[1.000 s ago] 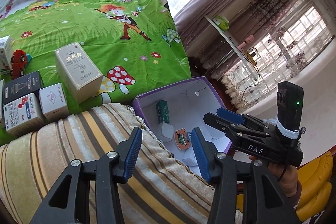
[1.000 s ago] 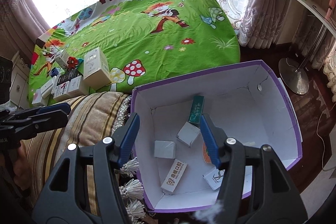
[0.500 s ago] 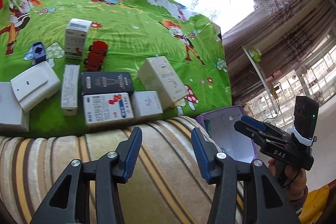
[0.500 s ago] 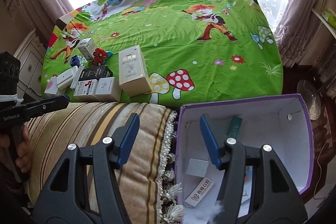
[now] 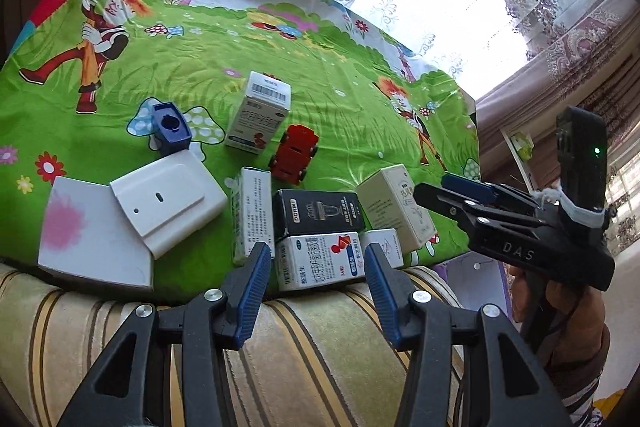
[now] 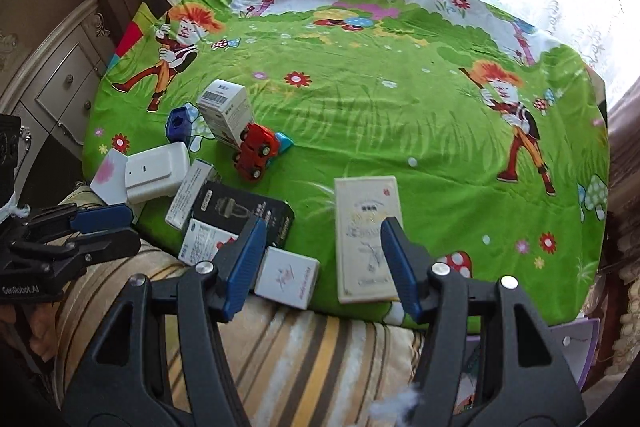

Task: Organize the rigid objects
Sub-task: 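Move both open tools back over the boxes on the bed, then grasp the blue sharpener with the left tool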

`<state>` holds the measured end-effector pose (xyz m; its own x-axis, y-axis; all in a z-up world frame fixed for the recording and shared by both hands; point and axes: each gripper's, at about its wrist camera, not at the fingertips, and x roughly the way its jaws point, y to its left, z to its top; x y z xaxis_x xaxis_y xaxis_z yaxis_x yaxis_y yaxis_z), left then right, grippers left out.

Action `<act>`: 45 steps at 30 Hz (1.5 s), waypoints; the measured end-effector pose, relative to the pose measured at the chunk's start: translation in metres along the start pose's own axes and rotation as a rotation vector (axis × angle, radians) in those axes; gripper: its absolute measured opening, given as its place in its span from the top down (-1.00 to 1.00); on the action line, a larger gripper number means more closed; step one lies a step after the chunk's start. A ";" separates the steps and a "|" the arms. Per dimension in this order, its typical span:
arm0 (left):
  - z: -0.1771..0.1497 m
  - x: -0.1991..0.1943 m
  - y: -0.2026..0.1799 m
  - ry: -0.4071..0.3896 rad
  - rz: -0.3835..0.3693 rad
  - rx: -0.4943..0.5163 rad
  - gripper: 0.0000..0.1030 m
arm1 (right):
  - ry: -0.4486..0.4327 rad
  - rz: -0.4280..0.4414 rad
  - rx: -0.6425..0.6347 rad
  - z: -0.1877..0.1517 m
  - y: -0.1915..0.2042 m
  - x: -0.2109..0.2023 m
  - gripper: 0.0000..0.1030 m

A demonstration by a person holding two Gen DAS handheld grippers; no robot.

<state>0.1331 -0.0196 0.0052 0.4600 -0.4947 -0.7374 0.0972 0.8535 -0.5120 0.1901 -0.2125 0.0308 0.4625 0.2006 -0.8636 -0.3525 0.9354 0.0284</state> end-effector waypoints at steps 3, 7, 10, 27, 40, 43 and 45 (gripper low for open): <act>0.001 0.002 0.010 -0.001 -0.002 -0.027 0.03 | 0.028 -0.012 -0.048 0.018 0.016 0.024 -0.24; 0.002 0.003 0.017 -0.004 -0.012 -0.040 0.03 | 0.071 -0.011 -0.058 0.032 0.026 0.053 -0.23; 0.004 0.001 0.021 -0.016 -0.017 -0.044 0.03 | 0.096 -0.007 -0.073 0.038 0.034 0.068 -0.24; 0.003 0.006 0.030 -0.005 -0.042 -0.072 0.03 | 0.175 -0.168 0.079 0.045 -0.032 0.103 -0.24; 0.006 0.003 0.036 -0.014 -0.042 -0.088 0.03 | 0.154 -0.016 0.097 0.055 -0.011 0.101 -0.24; 0.015 -0.005 0.043 -0.037 -0.016 -0.095 0.03 | 0.152 0.003 0.126 0.052 -0.020 0.100 -0.25; 0.024 -0.011 0.051 -0.045 0.025 -0.111 0.03 | 0.156 -0.049 0.111 0.050 -0.024 0.097 -0.27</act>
<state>0.1541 0.0336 -0.0025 0.5005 -0.4638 -0.7311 -0.0121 0.8406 -0.5415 0.2839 -0.2012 -0.0286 0.3419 0.1141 -0.9328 -0.2366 0.9711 0.0321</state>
